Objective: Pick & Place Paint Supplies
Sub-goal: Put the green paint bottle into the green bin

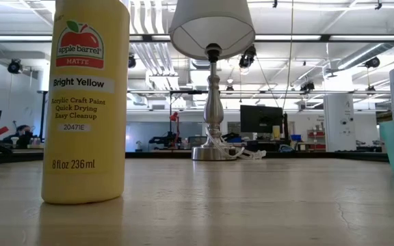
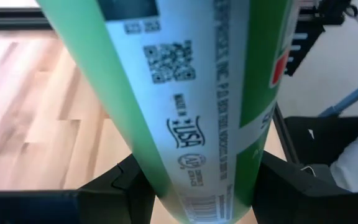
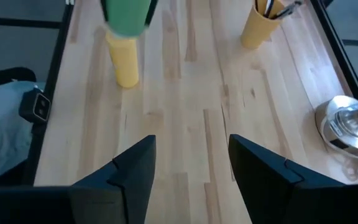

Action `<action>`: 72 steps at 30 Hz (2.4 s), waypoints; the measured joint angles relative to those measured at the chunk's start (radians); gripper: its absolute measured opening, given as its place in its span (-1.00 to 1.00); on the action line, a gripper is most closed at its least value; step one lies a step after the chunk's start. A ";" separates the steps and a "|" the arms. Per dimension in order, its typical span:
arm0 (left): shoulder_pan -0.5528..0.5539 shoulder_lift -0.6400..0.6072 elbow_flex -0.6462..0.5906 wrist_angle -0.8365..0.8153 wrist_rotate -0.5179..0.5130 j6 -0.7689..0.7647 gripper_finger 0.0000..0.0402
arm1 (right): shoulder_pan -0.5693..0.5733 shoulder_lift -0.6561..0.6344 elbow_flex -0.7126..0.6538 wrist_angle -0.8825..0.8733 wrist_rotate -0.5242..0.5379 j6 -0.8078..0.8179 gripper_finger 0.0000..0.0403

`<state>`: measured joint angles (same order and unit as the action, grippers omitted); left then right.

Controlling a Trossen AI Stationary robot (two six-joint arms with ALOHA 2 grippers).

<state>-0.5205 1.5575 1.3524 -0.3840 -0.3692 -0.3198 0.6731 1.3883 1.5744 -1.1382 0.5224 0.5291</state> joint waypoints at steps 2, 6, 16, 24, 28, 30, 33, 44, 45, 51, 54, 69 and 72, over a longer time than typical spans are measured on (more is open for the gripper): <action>0.002 0.043 0.028 -0.001 0.017 0.004 0.03 | 0.000 0.000 0.010 0.002 0.000 -0.008 0.00; 0.003 0.127 0.084 -0.030 0.016 0.011 0.03 | 0.000 0.000 0.012 0.015 -0.004 -0.010 -0.03; 0.044 0.337 0.362 -0.228 0.020 0.040 0.03 | 0.000 0.000 0.019 0.020 -0.033 -0.010 -0.01; 0.086 0.409 0.462 -0.273 0.036 0.083 0.03 | 0.001 0.001 0.019 0.021 -0.063 -0.010 0.11; 0.114 0.410 0.462 -0.274 0.044 0.082 0.03 | 0.001 0.001 0.019 0.027 -0.064 -0.010 0.19; 0.125 0.410 0.461 -0.272 0.044 0.083 0.03 | 0.001 0.001 0.019 0.029 -0.064 -0.013 0.23; 0.138 0.410 0.461 -0.260 0.047 0.102 0.03 | -0.001 0.006 0.019 0.036 -0.063 -0.023 0.28; 0.148 0.410 0.461 -0.227 0.049 0.178 0.03 | -0.016 0.023 0.019 0.083 -0.052 -0.062 0.40; 0.148 0.410 0.460 -0.228 0.050 0.178 0.03 | -0.020 0.026 0.019 0.094 -0.052 -0.064 0.40; 0.147 0.410 0.460 -0.229 0.051 0.188 0.03 | -0.043 0.049 0.019 0.108 -0.060 -0.085 0.43; 0.147 0.410 0.460 -0.230 0.051 0.187 0.03 | -0.045 0.049 0.019 0.111 -0.060 -0.085 0.41; 0.146 0.410 0.458 -0.254 0.057 0.180 0.03 | -0.081 0.101 0.019 0.158 -0.107 -0.140 0.19; 0.147 0.410 0.458 -0.275 0.063 0.167 0.03 | -0.092 0.107 0.019 0.153 -0.113 -0.144 0.16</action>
<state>-0.3737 1.9675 1.8103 -0.6586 -0.3065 -0.1524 0.5807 1.4949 1.5932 -0.9853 0.4095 0.3855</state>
